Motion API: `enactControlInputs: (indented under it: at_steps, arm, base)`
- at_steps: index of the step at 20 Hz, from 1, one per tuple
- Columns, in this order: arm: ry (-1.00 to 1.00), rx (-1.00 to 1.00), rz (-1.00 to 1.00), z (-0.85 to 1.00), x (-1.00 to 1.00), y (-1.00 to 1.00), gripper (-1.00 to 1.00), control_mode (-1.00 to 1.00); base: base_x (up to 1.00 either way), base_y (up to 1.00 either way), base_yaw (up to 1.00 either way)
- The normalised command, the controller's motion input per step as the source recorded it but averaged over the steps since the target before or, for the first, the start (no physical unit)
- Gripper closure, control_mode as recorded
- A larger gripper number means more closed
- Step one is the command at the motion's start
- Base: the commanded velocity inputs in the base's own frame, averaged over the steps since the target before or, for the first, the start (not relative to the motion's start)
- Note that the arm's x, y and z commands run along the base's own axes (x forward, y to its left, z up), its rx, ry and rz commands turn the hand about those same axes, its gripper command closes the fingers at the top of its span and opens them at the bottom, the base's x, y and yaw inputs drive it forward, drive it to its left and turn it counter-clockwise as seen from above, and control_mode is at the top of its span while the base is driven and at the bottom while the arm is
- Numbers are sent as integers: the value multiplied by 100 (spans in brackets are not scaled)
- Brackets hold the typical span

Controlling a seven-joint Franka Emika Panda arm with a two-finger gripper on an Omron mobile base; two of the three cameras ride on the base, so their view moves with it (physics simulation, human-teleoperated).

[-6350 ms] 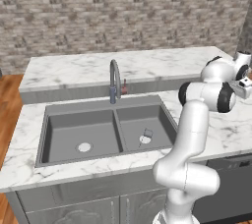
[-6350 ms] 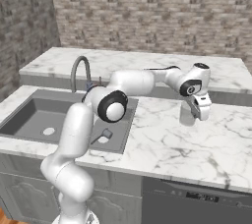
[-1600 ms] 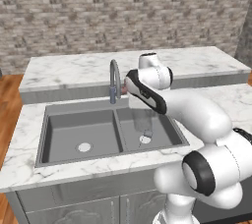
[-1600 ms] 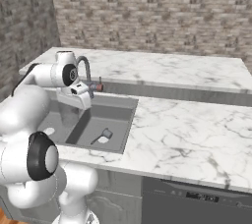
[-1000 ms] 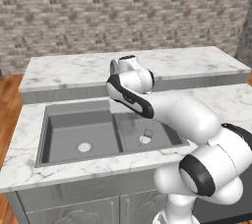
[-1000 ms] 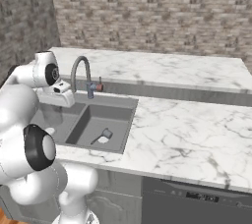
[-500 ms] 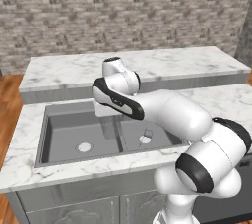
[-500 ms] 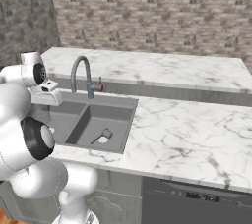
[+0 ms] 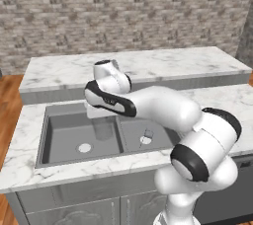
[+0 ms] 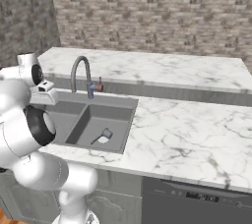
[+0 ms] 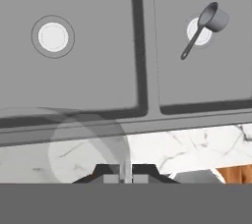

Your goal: Move any existing items from the left basin to the right basin for drying. Then move the glass cup from the counter to the left basin of the sink for washing.

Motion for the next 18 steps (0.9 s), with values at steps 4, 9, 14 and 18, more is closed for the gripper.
enactControlInputs:
  at_steps: [4,9,14,18]
  arm:
    - [0,0,0,-23,45,35,100,-100]
    - [2,0,0,-26,32,35,100,-100]
    - [3,0,0,-31,23,22,100,-100]
    - [4,0,0,-33,6,3,100,-100]
  base:
    - [0,0,0]
    - [0,0,0]
    - [0,0,0]
    - [0,0,0]
